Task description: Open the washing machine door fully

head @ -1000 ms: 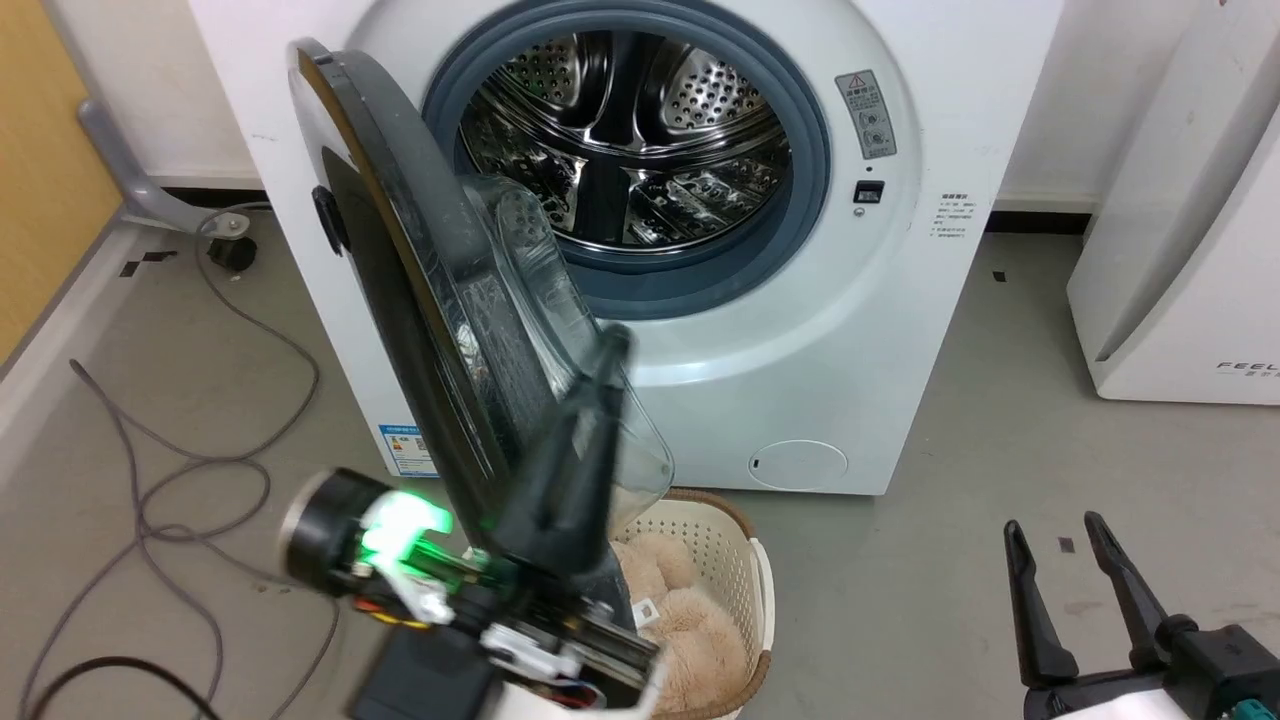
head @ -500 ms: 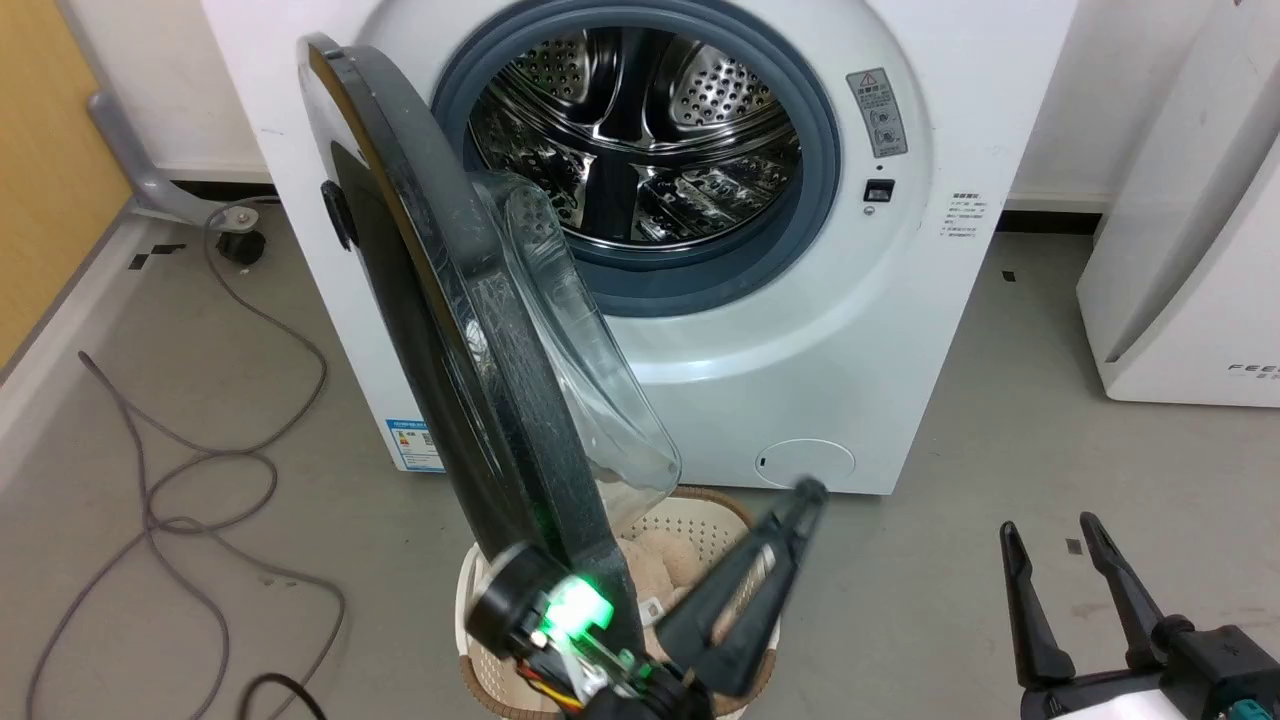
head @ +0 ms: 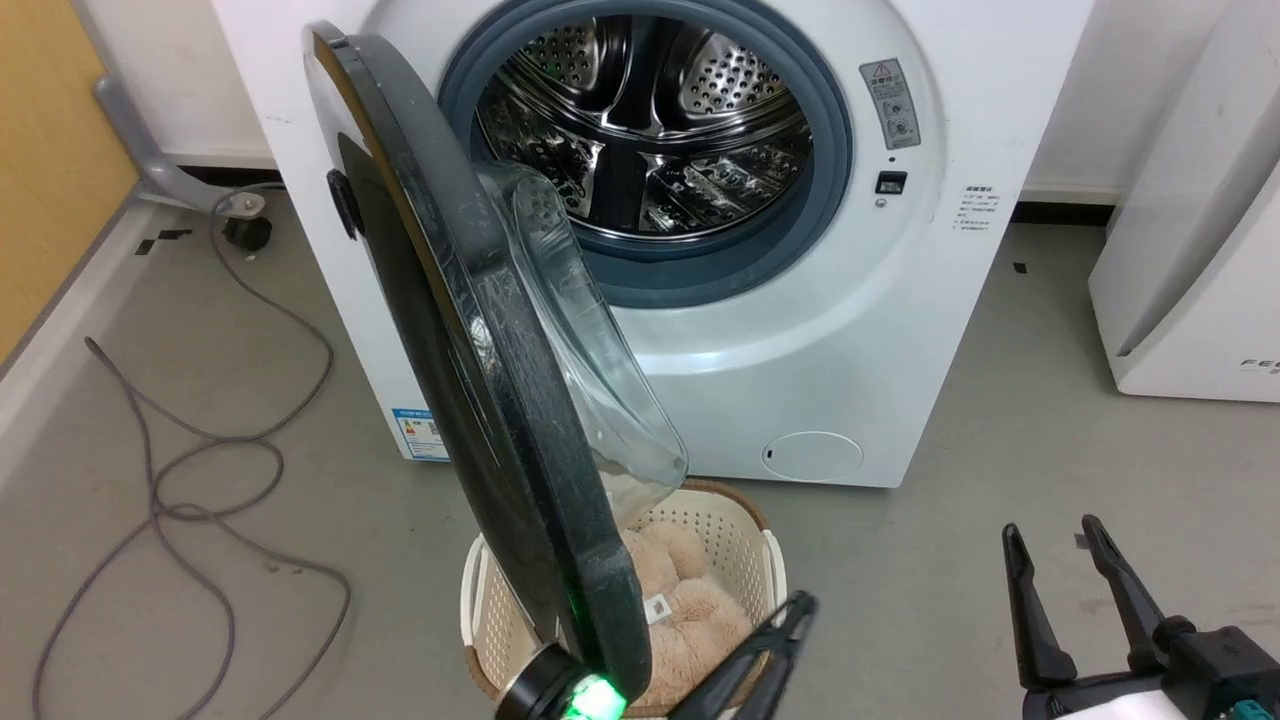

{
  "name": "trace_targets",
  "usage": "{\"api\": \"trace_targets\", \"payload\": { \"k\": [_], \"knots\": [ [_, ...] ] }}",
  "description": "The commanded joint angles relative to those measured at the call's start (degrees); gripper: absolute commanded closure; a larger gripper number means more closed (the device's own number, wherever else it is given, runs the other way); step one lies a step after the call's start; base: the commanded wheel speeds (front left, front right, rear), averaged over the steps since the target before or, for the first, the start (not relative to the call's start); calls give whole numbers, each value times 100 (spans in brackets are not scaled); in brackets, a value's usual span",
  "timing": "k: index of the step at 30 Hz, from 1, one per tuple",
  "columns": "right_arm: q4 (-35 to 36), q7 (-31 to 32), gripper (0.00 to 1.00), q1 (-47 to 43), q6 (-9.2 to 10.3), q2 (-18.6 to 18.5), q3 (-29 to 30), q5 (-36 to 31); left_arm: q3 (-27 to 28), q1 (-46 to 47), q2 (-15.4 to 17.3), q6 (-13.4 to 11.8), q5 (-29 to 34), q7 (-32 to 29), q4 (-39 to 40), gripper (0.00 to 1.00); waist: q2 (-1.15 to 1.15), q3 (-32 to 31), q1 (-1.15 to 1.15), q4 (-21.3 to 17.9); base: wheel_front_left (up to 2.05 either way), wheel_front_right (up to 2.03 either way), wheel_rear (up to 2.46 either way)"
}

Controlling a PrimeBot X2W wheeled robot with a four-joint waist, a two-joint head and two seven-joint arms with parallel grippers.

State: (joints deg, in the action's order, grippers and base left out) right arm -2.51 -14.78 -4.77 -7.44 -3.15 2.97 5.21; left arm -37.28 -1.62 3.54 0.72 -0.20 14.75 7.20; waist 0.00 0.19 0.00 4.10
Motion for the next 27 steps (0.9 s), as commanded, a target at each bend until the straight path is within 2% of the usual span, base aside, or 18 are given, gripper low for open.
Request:
{"api": "trace_targets", "payload": {
  "k": [1, 11, 27],
  "knots": [
    [-13, -22, 0, -50, -5, 27, 17, 3, 77, -57, 44, -65, -52, 25, -93, 100, 0, 12, 0, 13, 0, 0, 0],
    [-54, -22, 0, -20, -5, 27, 20, -16, 525, 153, 9, -363, -277, 25, -735, 100, 0, 57, 0, 73, 0, 0, 0],
    [-80, -22, 0, -84, -5, 27, 34, 44, 700, 73, 53, -440, -313, 25, -775, 100, 0, -37, 0, 475, 0, 0, 0]
  ]
}}
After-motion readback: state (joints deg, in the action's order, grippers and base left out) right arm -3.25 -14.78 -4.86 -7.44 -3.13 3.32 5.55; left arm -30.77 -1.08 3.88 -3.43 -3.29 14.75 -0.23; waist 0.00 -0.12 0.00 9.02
